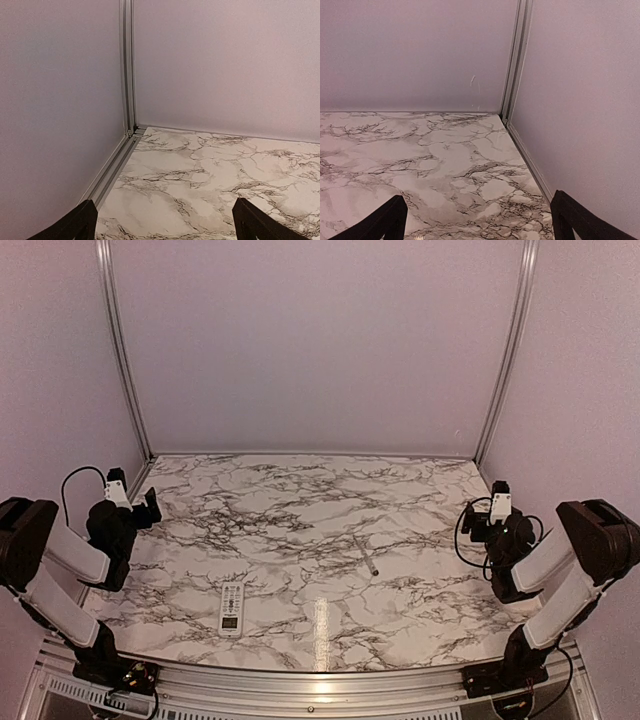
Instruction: Unload the batteries from the remote control
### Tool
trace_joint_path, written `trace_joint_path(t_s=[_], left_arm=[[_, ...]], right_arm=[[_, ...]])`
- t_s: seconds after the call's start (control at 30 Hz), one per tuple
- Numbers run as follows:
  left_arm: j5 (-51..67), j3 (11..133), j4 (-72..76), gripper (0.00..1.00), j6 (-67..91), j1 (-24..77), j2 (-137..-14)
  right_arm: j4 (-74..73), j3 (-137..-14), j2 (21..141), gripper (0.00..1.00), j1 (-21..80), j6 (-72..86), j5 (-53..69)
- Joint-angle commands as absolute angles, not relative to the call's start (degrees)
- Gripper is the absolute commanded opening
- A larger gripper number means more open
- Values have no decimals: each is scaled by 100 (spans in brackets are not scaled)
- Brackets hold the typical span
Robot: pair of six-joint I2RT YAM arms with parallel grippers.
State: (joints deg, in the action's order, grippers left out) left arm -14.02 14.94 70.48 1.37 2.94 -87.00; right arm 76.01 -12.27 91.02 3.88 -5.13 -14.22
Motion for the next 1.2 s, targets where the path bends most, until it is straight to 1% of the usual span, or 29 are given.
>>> trace_joint_path(t_s=[0.0,0.3,0.37,0.47,0.57,0.67,0.77,0.9,0.93,1.0,1.03,1.17], left_arm=[[-1496,1428,7174,99,193,272,-8763],[-1495,1437,7174,99,134,278,-8725],[-1530,1665,6667,99,128,290,-8489],[-1782,2151,5418,99,214,290,-7953],[-2066,2571,4170,99,732,290,-7327],[-1959,3023,3193,99,1196,290,-6881],[-1732,3308,2611,99,1499,282,-6628],[-1887,3409,2120,99,2312,281,-6455],[-1801,3378,2108,99,2343,274,-6436],[-1527,3502,1751,99,2323,272,-6462],[-1337,3625,1475,99,2317,279,-6496],[-810,3940,420,99,2345,317,-6594]], right_arm=[[7932,-1316,9167,99,345,-349,-1712],[7965,-1300,9143,98,461,-401,-2049],[7855,-1340,9056,99,482,-403,-2118],[7625,-1413,8958,98,492,-408,-2078],[7639,-1399,8958,98,490,-411,-2081],[7704,-1364,8952,99,498,-422,-2091],[7691,-1376,8965,98,500,-423,-2083],[7697,-1399,8920,98,523,-487,-2108],[7420,-1545,8766,98,618,-538,-2338],[5775,-2073,8187,98,716,-455,-2674],[5180,-2350,7958,98,718,-313,-2818],[3532,-3094,7366,99,714,260,-2548]])
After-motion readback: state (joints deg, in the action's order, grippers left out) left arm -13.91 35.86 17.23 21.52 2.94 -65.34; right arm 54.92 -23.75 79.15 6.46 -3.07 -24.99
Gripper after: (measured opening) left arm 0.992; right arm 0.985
